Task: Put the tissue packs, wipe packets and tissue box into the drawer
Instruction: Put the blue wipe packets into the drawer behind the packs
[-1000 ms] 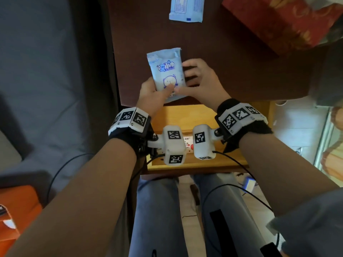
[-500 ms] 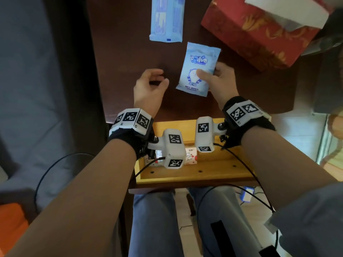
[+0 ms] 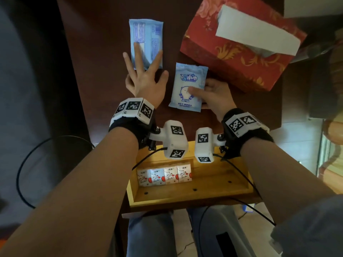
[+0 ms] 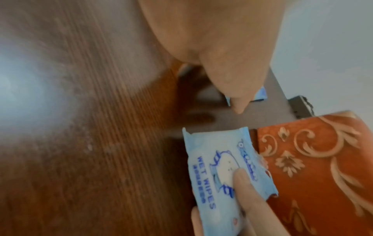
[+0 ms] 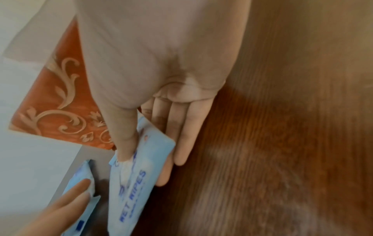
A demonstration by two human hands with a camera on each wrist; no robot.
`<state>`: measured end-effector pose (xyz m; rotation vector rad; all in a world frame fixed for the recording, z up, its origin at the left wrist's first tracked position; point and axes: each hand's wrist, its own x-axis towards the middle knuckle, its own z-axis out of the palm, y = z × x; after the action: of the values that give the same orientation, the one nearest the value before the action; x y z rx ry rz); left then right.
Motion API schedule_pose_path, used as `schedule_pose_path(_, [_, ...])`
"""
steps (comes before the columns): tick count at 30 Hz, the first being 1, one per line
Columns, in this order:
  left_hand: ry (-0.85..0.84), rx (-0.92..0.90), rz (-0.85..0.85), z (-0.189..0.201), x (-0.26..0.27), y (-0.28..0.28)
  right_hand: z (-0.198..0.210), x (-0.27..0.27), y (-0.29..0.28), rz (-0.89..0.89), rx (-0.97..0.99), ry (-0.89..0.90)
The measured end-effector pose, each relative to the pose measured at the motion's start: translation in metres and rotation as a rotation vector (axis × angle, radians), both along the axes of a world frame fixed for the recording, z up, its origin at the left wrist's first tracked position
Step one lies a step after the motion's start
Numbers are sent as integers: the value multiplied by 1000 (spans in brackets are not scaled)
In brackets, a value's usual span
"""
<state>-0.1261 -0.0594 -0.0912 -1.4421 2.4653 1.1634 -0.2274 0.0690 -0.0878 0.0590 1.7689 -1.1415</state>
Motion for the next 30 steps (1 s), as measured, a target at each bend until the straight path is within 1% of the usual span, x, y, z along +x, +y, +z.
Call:
schedule_pose_path(5, [-1,-79,-31,-5,17,1,-1,3,0,-30,-3,10])
schedule_pose_path(9, [-12,-85,69,-2,34,16,-1,8,-1,-67,-4,16])
schedule_pose_path(12, [-24,-115,104,-1,43,26,-1,10,-2,-77,-1,35])
schedule_pose_path(17, [-47,-103,192,1,32,27,-4,11,-2,-88,-10,69])
schedule_pose_path(21, [-100,-126,93,0,31,28,-3,15,-1,-99,-25,92])
schedule_pose_path(24, [-95,-173,81,3,37,29,-2,17,0,-121,-30,90])
schedule_pose_path(30, [-163,-243,-35,7,61,39,0,31,9,-68,15,107])
